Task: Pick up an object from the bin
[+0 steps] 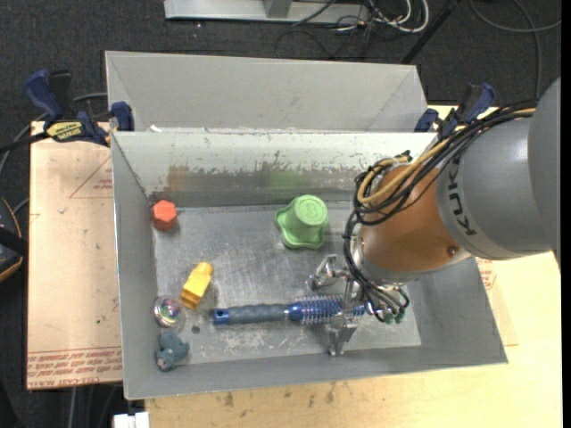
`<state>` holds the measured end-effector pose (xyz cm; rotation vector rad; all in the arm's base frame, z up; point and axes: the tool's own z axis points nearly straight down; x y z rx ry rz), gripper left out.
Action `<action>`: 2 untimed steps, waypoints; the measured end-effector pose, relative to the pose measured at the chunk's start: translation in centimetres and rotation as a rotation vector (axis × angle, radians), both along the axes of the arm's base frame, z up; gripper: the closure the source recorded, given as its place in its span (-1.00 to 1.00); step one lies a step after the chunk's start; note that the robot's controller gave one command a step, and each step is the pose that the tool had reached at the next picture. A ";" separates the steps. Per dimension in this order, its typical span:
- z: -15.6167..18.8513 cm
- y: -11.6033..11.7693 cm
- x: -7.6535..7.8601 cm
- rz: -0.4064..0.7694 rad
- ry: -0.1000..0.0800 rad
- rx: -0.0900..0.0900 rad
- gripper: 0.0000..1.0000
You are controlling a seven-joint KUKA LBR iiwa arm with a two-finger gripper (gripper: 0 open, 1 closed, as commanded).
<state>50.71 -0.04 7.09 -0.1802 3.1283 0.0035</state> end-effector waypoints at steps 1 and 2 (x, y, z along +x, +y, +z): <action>0.5 0.0 0.2 0.003 -0.007 -0.001 1.00; 16.9 0.4 1.3 0.171 -0.001 -0.003 1.00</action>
Offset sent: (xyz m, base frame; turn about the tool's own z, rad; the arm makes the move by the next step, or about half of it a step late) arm 0.0000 0.0000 0.0000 0.0000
